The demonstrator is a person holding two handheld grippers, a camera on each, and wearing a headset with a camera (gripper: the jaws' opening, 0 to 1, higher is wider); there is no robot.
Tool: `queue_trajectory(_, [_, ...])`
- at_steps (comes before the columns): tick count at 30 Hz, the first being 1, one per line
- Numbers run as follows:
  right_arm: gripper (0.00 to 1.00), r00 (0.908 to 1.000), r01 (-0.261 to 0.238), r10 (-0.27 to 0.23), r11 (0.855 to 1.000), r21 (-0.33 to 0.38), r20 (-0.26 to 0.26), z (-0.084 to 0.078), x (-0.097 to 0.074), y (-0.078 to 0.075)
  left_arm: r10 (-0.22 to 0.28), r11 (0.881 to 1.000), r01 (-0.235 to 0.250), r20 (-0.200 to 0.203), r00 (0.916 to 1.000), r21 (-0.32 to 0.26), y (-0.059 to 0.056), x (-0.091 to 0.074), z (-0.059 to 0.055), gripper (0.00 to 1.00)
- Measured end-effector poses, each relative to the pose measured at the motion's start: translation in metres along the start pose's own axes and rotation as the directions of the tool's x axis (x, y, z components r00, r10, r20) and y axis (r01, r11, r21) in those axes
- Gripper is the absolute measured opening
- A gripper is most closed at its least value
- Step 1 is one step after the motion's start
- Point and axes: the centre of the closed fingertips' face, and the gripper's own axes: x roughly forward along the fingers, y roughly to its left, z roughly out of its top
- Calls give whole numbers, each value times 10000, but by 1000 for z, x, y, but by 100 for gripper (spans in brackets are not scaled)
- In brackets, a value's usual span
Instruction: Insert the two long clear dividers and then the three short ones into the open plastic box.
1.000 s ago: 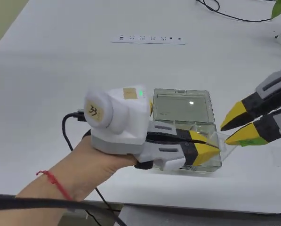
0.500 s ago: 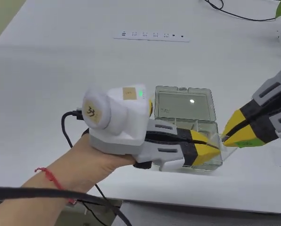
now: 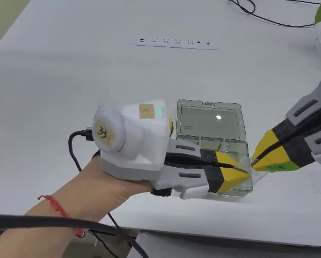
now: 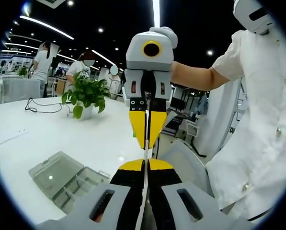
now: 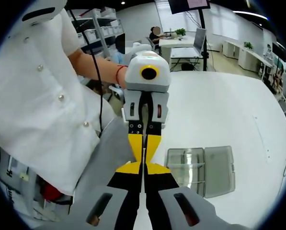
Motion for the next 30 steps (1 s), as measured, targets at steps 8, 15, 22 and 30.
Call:
queue_trajectory(8, [2,9999,103,-103,9999,-83,-65,3,3,3,194,9997,-194,17,9998,-174,1,-3,-2,0])
queue_trajectory(15, [2,9997,244,-245,9996,-129,-76,5,0,3,470,9981,-469,8,9989,-398,5,-9,-6,5])
queue_trajectory(22, [2,9987,504,-505,9987,-66,-97,2,-3,-3,1023,9934,-1028,-130,9947,-515,14,-22,-15,10])
queue_trajectory(30, [2,9954,929,-928,9957,43,-221,-6,-5,-20,1659,9833,-1675,-289,9857,-716,24,-37,-25,21])
